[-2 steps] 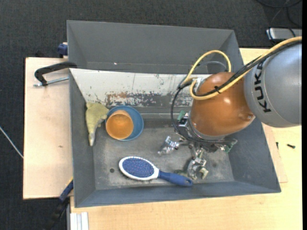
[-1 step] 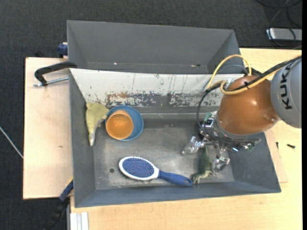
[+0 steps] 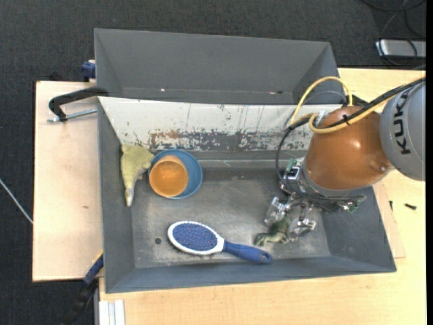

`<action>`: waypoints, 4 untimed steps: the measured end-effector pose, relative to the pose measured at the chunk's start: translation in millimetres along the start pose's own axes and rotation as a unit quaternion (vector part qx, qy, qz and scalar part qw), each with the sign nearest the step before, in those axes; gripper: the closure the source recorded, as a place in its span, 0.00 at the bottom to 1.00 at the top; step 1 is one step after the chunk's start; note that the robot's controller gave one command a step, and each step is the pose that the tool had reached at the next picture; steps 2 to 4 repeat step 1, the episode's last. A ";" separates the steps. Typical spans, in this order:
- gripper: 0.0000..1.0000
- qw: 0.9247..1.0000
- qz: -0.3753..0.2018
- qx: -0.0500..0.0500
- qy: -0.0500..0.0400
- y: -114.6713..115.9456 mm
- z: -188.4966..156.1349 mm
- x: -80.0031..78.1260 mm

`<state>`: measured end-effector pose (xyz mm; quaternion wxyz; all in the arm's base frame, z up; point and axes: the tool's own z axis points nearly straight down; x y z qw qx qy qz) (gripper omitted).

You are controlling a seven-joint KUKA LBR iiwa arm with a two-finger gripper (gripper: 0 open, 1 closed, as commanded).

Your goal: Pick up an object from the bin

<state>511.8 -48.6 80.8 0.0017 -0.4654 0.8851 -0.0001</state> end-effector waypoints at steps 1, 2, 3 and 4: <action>1.00 1.000 -0.021 0.004 -0.003 24.4 -162.6 -14.8; 1.00 1.000 -0.021 0.004 -0.003 24.4 -162.6 -14.8; 1.00 1.000 -0.021 0.004 -0.003 24.4 -162.6 -14.8; 1.00 1.000 -0.021 0.004 -0.003 24.4 -162.6 -14.8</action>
Offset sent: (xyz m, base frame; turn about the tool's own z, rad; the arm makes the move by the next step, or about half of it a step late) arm -0.0147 0.0242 0.1577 -0.0426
